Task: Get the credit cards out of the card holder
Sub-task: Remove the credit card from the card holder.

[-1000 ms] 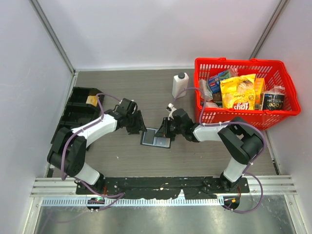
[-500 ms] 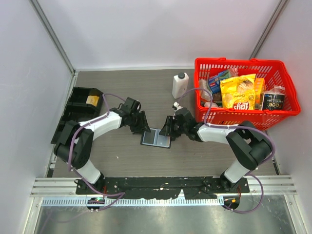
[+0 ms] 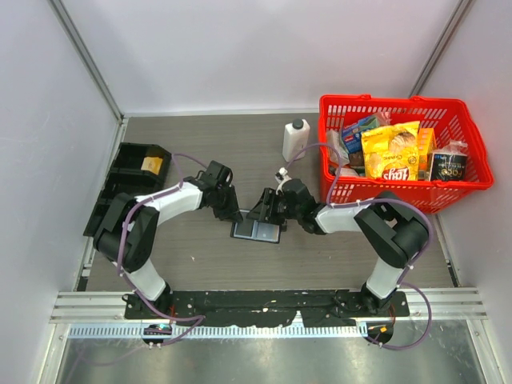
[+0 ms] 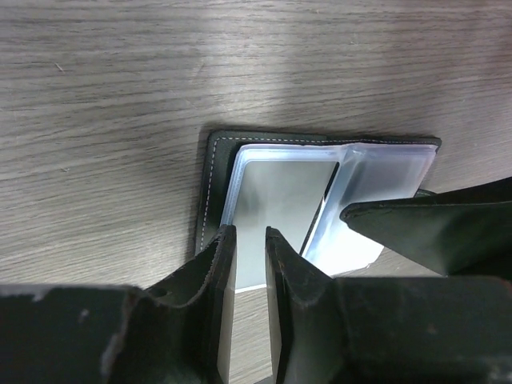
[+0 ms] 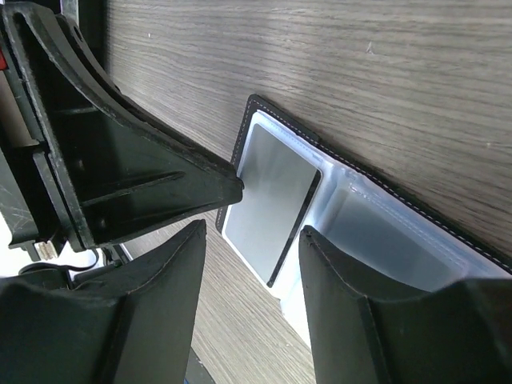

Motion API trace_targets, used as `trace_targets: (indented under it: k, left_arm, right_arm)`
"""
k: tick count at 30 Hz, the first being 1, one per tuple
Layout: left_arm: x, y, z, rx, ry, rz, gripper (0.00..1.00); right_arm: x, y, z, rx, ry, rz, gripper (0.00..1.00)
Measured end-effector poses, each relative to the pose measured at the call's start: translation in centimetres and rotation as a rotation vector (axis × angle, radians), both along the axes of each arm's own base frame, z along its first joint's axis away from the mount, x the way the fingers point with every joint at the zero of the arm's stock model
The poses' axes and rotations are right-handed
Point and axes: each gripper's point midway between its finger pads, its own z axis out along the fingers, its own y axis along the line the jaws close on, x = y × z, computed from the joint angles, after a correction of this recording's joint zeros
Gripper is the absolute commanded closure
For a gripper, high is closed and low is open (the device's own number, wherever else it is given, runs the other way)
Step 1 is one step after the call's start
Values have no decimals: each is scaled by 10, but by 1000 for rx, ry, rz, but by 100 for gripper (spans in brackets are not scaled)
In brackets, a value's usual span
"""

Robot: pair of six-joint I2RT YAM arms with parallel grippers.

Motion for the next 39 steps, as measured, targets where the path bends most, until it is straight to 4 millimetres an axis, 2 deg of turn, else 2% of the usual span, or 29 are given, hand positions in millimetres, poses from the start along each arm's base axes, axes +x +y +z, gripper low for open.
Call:
trace_targets:
  k: [5,15,25,33,39]
  left_arm:
    - [-2,2,-6,15,14,2,88]
    - [-5,5,-10,20,25,10,93]
    - [-6,5,-11,15,27,13,95]
    - [-6,3,-11,6,30,14,97]
    - [-6,3,-12,2,33,20,98]
  right_arm:
    - [-1,4,-4,15,21,-7,45]
    - [-2,2,-8,9,63,-37,45]
    - [-5,7,-16,30,88,-20,49]
    - [-7,12,-11,62,89,7,53]
    - [-8,15,-6,90,89,20,59]
